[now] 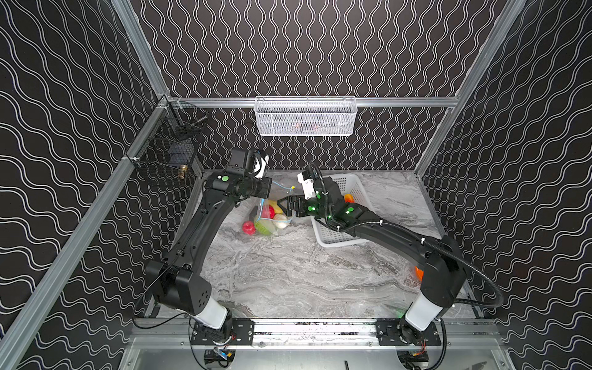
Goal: Place the food in the zip-top bag and seal the zipper
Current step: 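Open the right gripper to release the apple and move back over the basket, then lower the right gripper into the basket and grasp the mango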
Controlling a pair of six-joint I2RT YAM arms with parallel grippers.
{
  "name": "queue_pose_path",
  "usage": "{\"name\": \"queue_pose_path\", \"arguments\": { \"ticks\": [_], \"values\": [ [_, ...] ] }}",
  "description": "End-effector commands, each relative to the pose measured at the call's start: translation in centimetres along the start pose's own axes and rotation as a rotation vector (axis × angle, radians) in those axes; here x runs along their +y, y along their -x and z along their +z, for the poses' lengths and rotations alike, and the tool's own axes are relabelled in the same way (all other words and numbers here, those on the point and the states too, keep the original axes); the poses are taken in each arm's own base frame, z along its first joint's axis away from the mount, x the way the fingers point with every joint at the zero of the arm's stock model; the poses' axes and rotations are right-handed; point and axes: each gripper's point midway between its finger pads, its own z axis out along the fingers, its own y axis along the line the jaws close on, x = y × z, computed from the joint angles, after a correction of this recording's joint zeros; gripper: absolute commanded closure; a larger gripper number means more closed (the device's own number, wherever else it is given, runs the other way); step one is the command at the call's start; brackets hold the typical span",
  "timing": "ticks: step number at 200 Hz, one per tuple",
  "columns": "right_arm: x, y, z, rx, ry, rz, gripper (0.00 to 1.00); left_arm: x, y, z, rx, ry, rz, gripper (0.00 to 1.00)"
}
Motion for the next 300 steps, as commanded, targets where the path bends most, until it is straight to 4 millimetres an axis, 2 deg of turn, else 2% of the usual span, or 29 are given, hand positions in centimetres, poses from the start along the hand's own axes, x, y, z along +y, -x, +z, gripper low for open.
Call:
{"name": "queue_pose_path", "arguments": {
  "ticks": [1,39,65,103,143,190,300],
  "values": [
    [0.3,1.7,-1.1,-0.064,-0.007,-0.017,0.01,0.0,0.8,0.0,-0.022,-0.004,-0.008,1.00],
    [-0.3,3.3,-2.2,-0.117,-0.049,-0.021,0.01,0.0,0.9,0.0,-0.022,-0.004,-0.009,1.00],
    [-1.4,4.1,-2.9,-0.132,-0.084,-0.014,0.01,0.0,0.6,0.3,-0.016,-0.008,-0.010,1.00],
    [-3.0,4.3,-3.3,-0.106,-0.131,-0.007,0.01,-0.1,0.6,0.4,-0.013,-0.012,-0.012,1.00],
    [-4.8,5.1,-4.7,-0.138,-0.162,0.014,0.01,0.0,0.5,0.6,-0.010,-0.005,-0.011,1.00],
    [-8.5,5.9,-6.2,-0.144,-0.280,0.050,0.01,0.0,0.5,0.7,-0.005,-0.006,-0.012,1.00],
    [-16.9,4.6,-7.0,-0.027,-0.613,0.102,0.01,0.3,0.3,0.3,-0.019,0.006,-0.008,1.00]
  ]
}}
